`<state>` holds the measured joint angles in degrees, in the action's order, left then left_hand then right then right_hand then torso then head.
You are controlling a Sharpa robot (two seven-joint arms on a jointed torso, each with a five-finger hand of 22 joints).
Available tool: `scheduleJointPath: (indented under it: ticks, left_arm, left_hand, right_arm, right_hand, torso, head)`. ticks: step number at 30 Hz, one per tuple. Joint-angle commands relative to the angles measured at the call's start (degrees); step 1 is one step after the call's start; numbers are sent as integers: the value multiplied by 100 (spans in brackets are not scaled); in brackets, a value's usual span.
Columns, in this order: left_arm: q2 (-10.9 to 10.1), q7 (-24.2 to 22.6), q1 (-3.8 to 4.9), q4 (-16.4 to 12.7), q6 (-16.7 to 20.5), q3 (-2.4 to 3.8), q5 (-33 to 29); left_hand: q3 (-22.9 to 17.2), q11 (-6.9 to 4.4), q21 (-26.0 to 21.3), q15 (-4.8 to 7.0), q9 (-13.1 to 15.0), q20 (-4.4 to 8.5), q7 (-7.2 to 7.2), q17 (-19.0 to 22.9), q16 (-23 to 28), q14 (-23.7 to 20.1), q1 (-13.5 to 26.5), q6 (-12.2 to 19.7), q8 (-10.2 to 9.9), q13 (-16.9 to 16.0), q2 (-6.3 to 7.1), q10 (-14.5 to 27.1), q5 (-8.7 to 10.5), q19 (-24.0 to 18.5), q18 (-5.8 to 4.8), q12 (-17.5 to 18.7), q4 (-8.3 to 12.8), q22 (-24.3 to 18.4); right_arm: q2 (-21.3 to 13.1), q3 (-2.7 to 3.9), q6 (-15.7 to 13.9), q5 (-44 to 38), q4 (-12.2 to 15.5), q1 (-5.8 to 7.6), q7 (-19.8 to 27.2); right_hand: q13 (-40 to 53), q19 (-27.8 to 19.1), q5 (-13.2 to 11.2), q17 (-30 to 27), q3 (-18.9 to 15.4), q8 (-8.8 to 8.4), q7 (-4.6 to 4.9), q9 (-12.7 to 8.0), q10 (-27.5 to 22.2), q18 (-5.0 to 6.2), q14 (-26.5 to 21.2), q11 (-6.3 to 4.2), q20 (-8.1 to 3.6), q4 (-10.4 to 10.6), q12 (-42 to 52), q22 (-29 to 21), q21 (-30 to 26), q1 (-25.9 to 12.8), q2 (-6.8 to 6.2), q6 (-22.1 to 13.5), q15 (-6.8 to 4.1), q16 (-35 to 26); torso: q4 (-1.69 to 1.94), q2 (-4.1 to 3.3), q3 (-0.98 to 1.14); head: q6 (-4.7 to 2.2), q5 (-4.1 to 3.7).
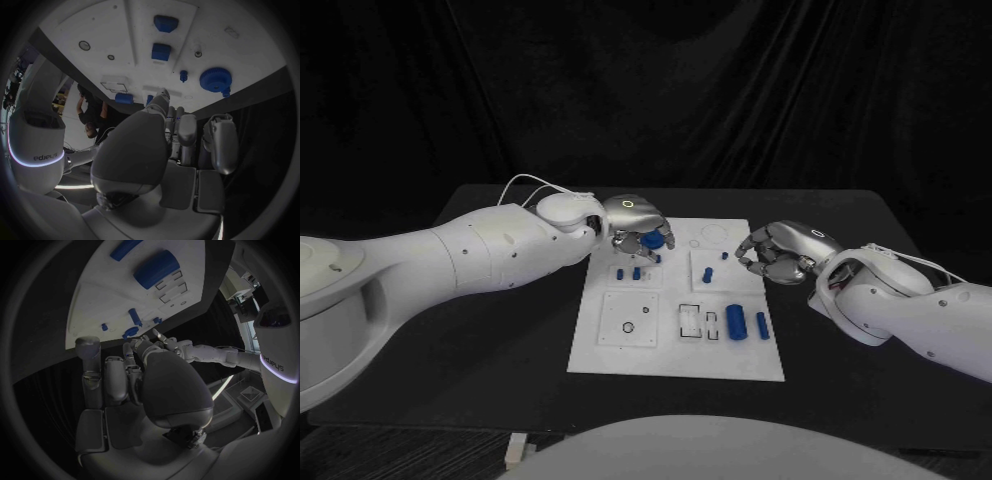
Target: Assemble the parts on the task board
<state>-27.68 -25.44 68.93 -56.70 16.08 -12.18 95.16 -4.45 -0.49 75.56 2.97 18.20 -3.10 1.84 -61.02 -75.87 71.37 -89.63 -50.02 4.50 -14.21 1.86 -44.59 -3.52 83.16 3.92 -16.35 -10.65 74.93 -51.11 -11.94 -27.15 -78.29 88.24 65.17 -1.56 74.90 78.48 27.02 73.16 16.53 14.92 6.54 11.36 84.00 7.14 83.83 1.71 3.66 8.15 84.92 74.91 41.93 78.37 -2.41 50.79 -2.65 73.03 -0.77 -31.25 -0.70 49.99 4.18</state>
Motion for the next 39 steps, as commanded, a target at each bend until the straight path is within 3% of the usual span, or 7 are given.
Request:
scheduleJointPath:
  ticks: [1,7,12,18,22,27,39]
  left_arm:
    - [50,166,-38,50,-37,5,461]
    - [147,392,-84,169,-74,5,535]
    - [233,523,-113,281,-67,6,554]
    - [308,597,-139,347,-93,6,560]
    - [359,621,-156,403,-131,6,561]
    - [412,638,-180,483,-193,6,561]
    - [509,656,-251,662,-213,7,561]
  left_hand:
    - [5,-5,-31,6,-16,9,-17,21,-12,10,84,-66,24,-12,-5,-74,33,36,-46,12,18,981]
    - [-25,47,-79,-3,-29,9,24,99,6,-44,153,-188,47,-66,-35,-165,-49,16,-38,-16,34,980]
    - [-154,58,-191,-19,-93,-4,26,254,57,-168,113,-115,-44,-62,-53,-12,-227,-35,-18,117,142,965]
    - [-212,55,-217,-22,-119,-10,13,291,64,-200,116,-76,-70,-58,-89,-8,-279,-47,-14,142,168,965]
    - [-278,57,-216,-25,-134,-13,9,283,47,-196,108,-77,-69,-62,-110,-77,-348,-45,-16,137,199,974]
    - [-335,69,-206,-33,-157,-18,-4,299,27,-197,175,-67,-72,-68,-96,-224,-356,-35,-19,120,193,989]
    - [-370,84,-253,-50,-203,-31,-51,371,28,-243,346,9,-85,-101,-25,-422,-246,-49,-13,101,153,993]
  right_arm:
    - [-11,2,-118,-65,29,-13,61]
    - [-1,2,-97,-55,23,-14,81]
    - [15,2,-87,-42,13,-14,102]
    - [29,2,-73,-37,4,-15,104]
    - [46,2,-65,-28,-8,-15,98]
    - [60,2,-57,-15,-19,-15,88]
    - [91,2,-28,-9,-70,-27,61]
  right_hand:
    - [815,3,23,-5,-7,21,8,9,62,65,205,2,2,27,-4,461,-2,-58,-10,38,24,15]
    - [805,2,27,-13,-6,22,6,10,54,66,203,1,2,27,-12,460,-8,-59,-12,40,24,7]
    - [797,1,46,-26,4,23,3,10,48,67,200,-3,1,23,-18,458,-20,-55,-8,41,22,-6]
    - [793,0,57,-22,10,23,2,10,45,68,200,-5,1,19,-21,457,-24,-51,-7,41,21,-2]
    - [787,-1,63,-25,13,23,2,10,40,69,199,-5,0,17,-26,456,-29,-49,-7,41,21,-6]
    - [787,-1,63,-25,13,23,2,10,40,69,199,-5,0,17,-26,456,-29,-49,-7,41,21,-6]
    - [777,-3,106,-37,35,20,3,9,32,72,195,-5,-2,0,-34,453,-50,-33,-6,36,19,-18]
  torso:
    - [-6,-3,-1]
    - [-7,-7,-4]
    - [-12,-4,-2]
    - [9,-3,1]
    - [-2,-2,5]
    - [5,1,4]
    - [-15,9,6]
  head:
    - [1,-15]
    - [1,-2]
    - [1,7]
    - [1,-25]
    - [1,-17]
    - [1,-45]
    - [1,-30]
